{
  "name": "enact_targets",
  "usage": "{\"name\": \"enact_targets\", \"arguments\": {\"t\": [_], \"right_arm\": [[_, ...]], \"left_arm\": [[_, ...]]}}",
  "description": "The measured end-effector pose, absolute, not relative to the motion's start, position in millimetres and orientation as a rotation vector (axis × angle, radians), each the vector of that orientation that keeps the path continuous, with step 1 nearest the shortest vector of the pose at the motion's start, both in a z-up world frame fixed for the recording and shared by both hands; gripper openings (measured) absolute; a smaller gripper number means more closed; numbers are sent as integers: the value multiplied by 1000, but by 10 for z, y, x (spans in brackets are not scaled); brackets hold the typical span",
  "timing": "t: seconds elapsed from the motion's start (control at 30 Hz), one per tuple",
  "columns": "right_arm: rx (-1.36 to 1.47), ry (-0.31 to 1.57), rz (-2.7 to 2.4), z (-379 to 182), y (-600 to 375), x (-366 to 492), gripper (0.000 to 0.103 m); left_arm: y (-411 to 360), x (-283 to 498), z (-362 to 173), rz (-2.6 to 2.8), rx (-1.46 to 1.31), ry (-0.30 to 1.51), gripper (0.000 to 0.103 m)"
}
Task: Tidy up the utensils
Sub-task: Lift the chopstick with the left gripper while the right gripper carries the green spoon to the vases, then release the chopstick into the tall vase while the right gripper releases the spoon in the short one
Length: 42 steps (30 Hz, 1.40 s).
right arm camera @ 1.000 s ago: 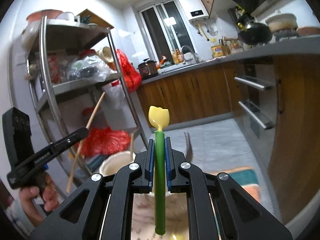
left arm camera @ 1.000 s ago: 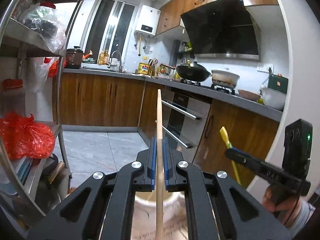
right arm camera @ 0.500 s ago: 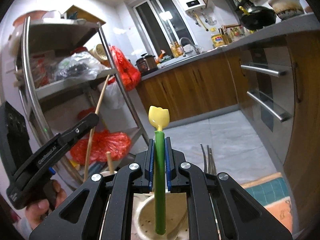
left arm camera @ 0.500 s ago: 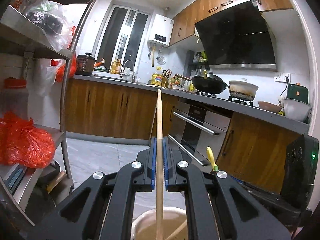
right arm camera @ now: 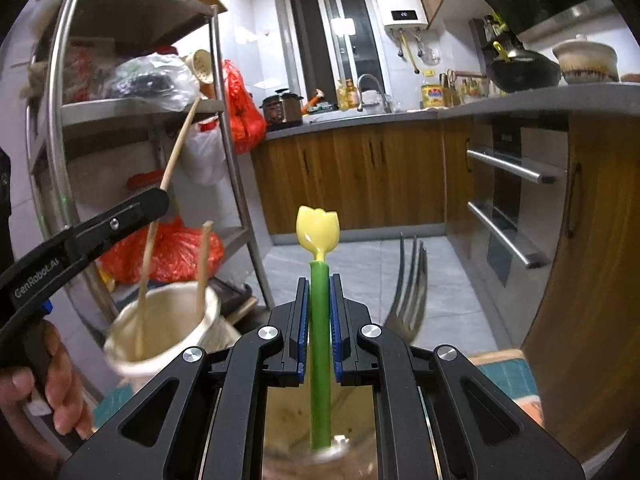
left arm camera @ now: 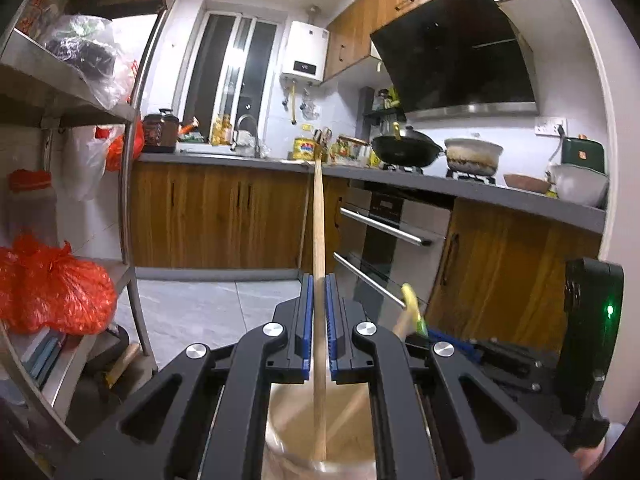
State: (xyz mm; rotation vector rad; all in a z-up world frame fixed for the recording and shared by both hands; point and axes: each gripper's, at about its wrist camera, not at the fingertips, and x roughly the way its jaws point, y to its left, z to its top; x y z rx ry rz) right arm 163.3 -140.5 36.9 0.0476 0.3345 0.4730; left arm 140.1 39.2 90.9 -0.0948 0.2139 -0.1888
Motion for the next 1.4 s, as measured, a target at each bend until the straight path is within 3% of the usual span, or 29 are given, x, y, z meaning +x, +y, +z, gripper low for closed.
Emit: {"name": "enact_targets", "arguments": {"t": [0.47, 1.07, 1.3, 1.37, 1.4], "right_arm": [[27, 410, 521, 334, -1446, 1521, 11], [1, 442, 535, 268, -1338, 1580, 13], [21, 415, 530, 363, -1410, 1548, 19], [31, 400, 524, 419, -1456, 1517, 29], [36, 391, 522, 448, -1481, 1496, 35]], "left_arm": [[382, 1272, 749, -159, -75, 355, 6], [404, 1241, 759, -135, -61, 346, 7], [404, 1214, 784, -135, -48, 341, 7], [402, 1202, 791, -135, -43, 339, 13], [404, 1190, 797, -130, -41, 333, 23]]}}
